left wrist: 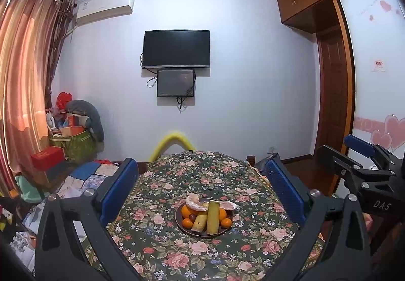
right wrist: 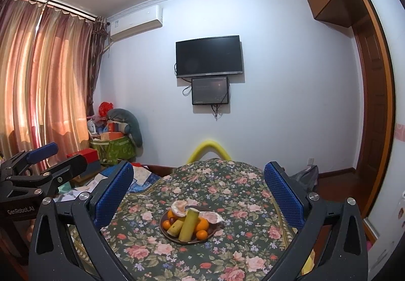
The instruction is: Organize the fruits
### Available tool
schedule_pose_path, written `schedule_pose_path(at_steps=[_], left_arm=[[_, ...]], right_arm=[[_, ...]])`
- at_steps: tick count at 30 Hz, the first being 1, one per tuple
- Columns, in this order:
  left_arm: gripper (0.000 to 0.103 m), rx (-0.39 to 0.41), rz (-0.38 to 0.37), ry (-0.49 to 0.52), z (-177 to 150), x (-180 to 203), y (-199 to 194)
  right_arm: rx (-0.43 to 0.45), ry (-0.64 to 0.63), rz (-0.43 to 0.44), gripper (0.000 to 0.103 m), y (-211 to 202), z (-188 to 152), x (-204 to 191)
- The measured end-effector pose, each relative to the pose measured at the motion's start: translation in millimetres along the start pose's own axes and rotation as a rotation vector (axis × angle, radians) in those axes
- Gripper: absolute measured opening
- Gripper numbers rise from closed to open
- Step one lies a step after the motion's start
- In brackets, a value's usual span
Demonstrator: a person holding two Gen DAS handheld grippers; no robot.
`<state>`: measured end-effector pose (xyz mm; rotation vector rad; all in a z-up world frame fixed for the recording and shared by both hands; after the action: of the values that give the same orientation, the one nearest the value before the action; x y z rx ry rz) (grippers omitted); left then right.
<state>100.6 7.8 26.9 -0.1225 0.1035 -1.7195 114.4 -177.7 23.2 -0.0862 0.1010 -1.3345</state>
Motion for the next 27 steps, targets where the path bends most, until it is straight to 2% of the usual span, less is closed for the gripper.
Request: schedule_pose_path(at_steps=[27], left_arm=[[0.103,-0.015,-0.028,-0.016,-0.9,3.9,6.4]], right_arm=[[0.007,0.006,-0.001,0.103,-6.4,5.1,1.6]])
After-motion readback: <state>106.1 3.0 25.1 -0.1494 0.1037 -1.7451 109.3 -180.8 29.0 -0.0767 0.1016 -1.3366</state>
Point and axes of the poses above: each gripper's, at about its wrist camera, not at the fingertips, and y roughly the way its jaws point, x to its right, z to its top, the point moved 5 cm from there along y, roughly the way its jaws point, and after that the axes turned 6 degrees about -z, right-handed, at the moved point
